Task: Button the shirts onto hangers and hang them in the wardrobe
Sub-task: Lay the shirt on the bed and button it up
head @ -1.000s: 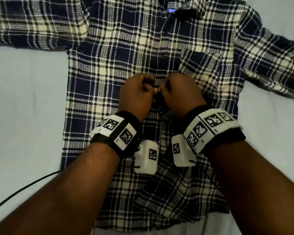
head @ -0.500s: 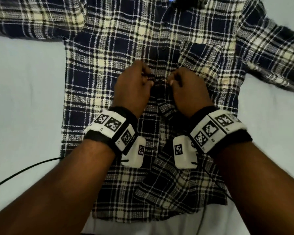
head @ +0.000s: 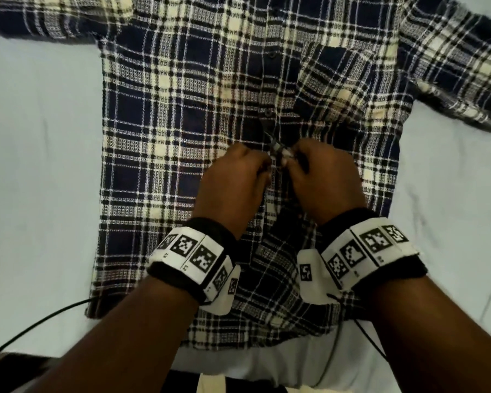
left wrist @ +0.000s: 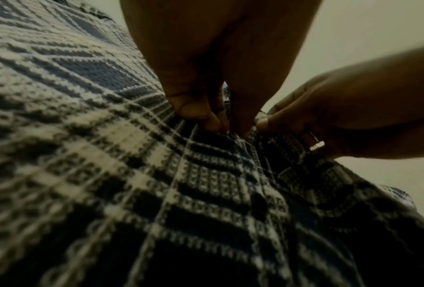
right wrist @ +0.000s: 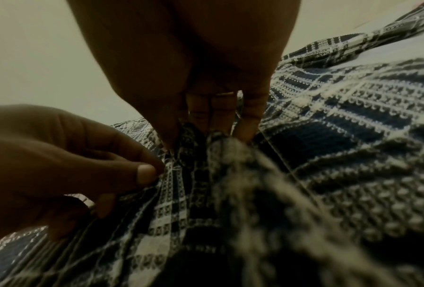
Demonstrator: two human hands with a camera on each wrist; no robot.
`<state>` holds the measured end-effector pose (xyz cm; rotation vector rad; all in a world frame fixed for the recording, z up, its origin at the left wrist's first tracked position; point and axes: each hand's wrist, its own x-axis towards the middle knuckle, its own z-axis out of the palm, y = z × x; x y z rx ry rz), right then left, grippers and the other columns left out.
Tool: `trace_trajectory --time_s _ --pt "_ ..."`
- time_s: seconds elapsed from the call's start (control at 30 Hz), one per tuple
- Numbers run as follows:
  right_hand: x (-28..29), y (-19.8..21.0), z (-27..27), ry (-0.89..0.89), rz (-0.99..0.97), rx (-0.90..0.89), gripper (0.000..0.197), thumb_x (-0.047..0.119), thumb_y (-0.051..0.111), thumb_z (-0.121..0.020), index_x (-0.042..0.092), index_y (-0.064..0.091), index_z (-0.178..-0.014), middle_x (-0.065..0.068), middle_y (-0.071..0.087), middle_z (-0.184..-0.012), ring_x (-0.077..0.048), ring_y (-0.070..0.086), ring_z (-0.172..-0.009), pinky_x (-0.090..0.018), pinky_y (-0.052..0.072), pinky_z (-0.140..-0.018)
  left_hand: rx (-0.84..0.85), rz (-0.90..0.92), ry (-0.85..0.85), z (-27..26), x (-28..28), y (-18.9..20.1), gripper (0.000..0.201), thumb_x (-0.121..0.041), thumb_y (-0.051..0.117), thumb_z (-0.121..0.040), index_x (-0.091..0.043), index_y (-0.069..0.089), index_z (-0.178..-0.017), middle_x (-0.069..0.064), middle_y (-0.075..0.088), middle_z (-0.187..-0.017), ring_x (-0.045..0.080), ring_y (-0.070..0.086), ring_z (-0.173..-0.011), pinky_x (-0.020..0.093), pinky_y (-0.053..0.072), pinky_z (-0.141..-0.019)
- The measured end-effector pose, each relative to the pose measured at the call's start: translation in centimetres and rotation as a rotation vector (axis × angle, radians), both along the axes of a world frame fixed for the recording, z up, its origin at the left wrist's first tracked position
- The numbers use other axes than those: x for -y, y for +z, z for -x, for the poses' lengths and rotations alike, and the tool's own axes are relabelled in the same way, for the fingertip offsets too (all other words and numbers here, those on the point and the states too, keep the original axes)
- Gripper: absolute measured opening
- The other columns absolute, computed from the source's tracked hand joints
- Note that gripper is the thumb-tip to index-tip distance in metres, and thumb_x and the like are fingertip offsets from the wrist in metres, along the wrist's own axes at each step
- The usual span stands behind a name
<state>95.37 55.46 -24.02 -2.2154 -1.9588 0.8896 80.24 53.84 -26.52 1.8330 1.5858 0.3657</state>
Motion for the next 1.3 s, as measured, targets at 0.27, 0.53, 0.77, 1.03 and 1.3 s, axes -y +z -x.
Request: trace_trajectory --time_s 0.27,0.53,0.77,1.03,1.3 --pt "1.0 -0.1 0.0 -0.122 0.014 -0.036 0.018 0.033 0.070 -0.092 0.018 0.062 -0.088 0.002 0.062 -0.084 -0.015 0.058 -0.076 -0.028 0.044 -0.065 -0.023 0.083 0.008 -0.2 -0.1 -0.2 0.006 -0.016 0.067 -0.093 -0.017 0.062 -0.096 -0.002 0.060 -0.098 0.015 0.055 -0.086 0.030 0.044 -0.072" --pt "2.1 0.0 1.4 -0.173 -0.025 -0.216 0.015 0.024 0.075 -0.087 0.020 0.062 -0.081 0.013 0.059 -0.073 0.000 0.054 -0.067 -0.015 0.037 -0.057 0.282 0.230 0.176 1.4 -0.1 0.3 0.007 -0.013 0.069 -0.092 -0.018 0.070 -0.096 -0.009 0.069 -0.088 0.006 0.066 -0.082 0.027 0.057 -0.074" --pt "2.3 -0.4 2.4 -0.170 -0.029 -0.193 0.002 0.020 0.070 -0.091 0.018 0.070 -0.090 0.012 0.060 -0.079 0.001 0.056 -0.072 -0.011 0.040 -0.060 0.480 0.326 0.270 1.9 -0.1 -0.1 0.012 -0.004 0.070 -0.091 -0.015 0.073 -0.094 -0.004 0.073 -0.083 0.009 0.070 -0.073 0.021 0.058 -0.069" --pt "1.9 0.0 2.9 -0.147 -0.010 -0.176 0.009 0.020 0.069 -0.090 0.017 0.077 -0.092 0.004 0.072 -0.086 -0.009 0.065 -0.076 -0.022 0.051 -0.067 0.492 0.338 0.311 2.1 -0.2 -0.1 0.014 0.000 0.073 -0.088 -0.013 0.071 -0.092 0.000 0.072 -0.079 0.009 0.072 -0.068 0.020 0.059 -0.065" --pt "1.7 0.7 2.4 -0.052 0.002 -0.203 0.013 0.016 0.067 -0.090 0.014 0.080 -0.087 0.007 0.068 -0.075 -0.001 0.060 -0.067 -0.010 0.043 -0.058 0.518 0.335 0.412 1.5 -0.1 0.4 0.016 -0.022 0.074 -0.092 -0.006 0.075 -0.092 0.002 0.075 -0.081 0.009 0.074 -0.068 0.021 0.060 -0.063"
